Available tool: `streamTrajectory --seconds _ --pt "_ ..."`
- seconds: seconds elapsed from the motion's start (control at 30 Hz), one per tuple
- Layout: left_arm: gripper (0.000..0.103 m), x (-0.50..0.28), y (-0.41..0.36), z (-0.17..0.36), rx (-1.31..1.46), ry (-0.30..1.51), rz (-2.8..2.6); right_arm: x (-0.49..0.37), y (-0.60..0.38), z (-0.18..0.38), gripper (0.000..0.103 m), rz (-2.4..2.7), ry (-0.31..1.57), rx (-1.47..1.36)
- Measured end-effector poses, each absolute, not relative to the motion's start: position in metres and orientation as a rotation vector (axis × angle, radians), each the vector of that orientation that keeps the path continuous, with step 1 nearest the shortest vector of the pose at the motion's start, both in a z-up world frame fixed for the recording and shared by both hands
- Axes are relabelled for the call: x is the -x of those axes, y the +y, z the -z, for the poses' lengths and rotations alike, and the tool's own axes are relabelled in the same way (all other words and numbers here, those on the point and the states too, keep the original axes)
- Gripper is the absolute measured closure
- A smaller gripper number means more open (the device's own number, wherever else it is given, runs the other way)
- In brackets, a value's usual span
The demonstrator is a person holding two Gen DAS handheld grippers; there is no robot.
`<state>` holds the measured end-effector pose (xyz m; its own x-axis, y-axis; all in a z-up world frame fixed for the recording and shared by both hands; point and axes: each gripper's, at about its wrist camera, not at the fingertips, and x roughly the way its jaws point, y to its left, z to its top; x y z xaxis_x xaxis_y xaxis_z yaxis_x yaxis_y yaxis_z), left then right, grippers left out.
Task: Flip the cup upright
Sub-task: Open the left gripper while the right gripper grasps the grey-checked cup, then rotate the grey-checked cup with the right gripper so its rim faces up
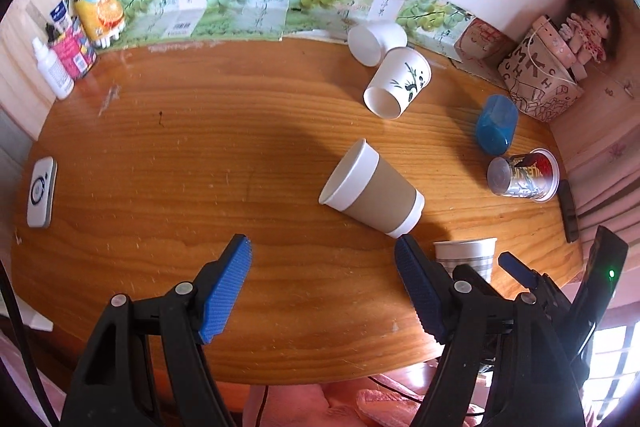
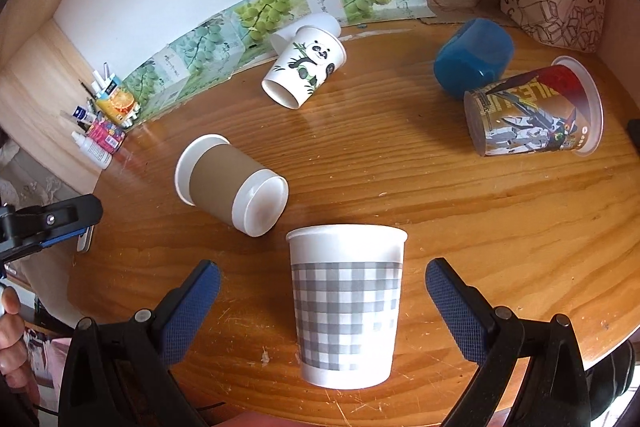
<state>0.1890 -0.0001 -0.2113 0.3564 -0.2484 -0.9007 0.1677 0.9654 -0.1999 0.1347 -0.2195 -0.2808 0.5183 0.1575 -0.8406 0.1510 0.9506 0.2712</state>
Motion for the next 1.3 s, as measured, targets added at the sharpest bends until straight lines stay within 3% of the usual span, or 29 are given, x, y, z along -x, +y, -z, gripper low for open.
streamTrajectory --seconds 0.47,0.93,1.3 --pt "0.026 -0.195 -0.012 0.21 -0.019 1.161 0.393 -0.145 -0.233 0.3 0.003 0.186 1.055 -0.291" --pt "0.026 -0.192 -0.022 0.215 -0.063 1.191 0.431 -0.147 -0.244 0.311 0.03 0.218 1.077 -0.33" --pt "0.026 -0.181 -0.019 0.214 -0.029 1.202 0.403 -0.142 -0.247 0.297 0.031 0.168 1.018 -0.325"
